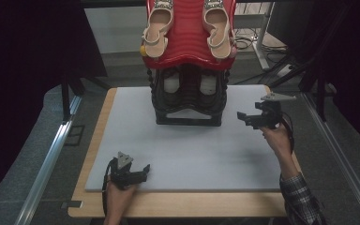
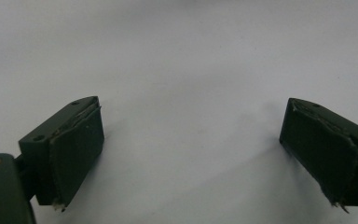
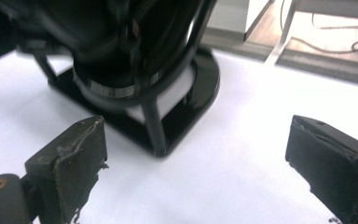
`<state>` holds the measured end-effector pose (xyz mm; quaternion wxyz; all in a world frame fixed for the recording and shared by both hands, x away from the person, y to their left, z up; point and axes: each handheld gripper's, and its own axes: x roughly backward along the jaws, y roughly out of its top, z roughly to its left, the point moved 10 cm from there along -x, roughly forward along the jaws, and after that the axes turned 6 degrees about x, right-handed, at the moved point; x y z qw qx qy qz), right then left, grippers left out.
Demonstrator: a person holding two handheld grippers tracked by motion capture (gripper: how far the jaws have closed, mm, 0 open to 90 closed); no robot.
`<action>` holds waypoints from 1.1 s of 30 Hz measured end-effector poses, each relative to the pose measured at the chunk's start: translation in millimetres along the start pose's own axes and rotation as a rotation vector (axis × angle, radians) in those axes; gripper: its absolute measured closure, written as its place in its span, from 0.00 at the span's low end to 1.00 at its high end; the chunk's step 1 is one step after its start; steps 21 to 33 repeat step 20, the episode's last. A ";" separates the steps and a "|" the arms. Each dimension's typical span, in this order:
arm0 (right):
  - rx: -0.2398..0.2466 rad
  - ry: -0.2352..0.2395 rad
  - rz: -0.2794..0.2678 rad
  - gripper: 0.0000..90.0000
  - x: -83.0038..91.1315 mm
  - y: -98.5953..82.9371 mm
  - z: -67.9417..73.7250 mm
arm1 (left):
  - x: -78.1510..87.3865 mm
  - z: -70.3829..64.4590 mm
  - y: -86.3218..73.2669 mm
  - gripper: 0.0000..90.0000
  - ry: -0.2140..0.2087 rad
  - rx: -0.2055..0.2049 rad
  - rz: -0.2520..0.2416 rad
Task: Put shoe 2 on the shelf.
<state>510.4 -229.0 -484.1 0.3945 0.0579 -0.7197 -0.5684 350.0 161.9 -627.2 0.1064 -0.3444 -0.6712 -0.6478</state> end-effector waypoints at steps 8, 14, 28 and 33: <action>0.022 0.004 0.101 0.04 -5.7 -65.2 16.3 | 0.0 -0.1 0.0 0.07 0.000 0.001 0.000; 0.064 0.034 0.207 0.03 -17.1 -105.7 30.3 | 0.0 -0.1 0.1 0.07 0.001 0.001 0.001; 0.099 0.024 0.258 0.03 -22.7 -120.6 31.0 | 0.0 -0.2 0.0 0.07 0.001 0.001 0.001; 0.099 0.024 0.258 0.03 -22.7 -120.6 31.0 | 0.0 -0.2 0.0 0.07 0.001 0.001 0.001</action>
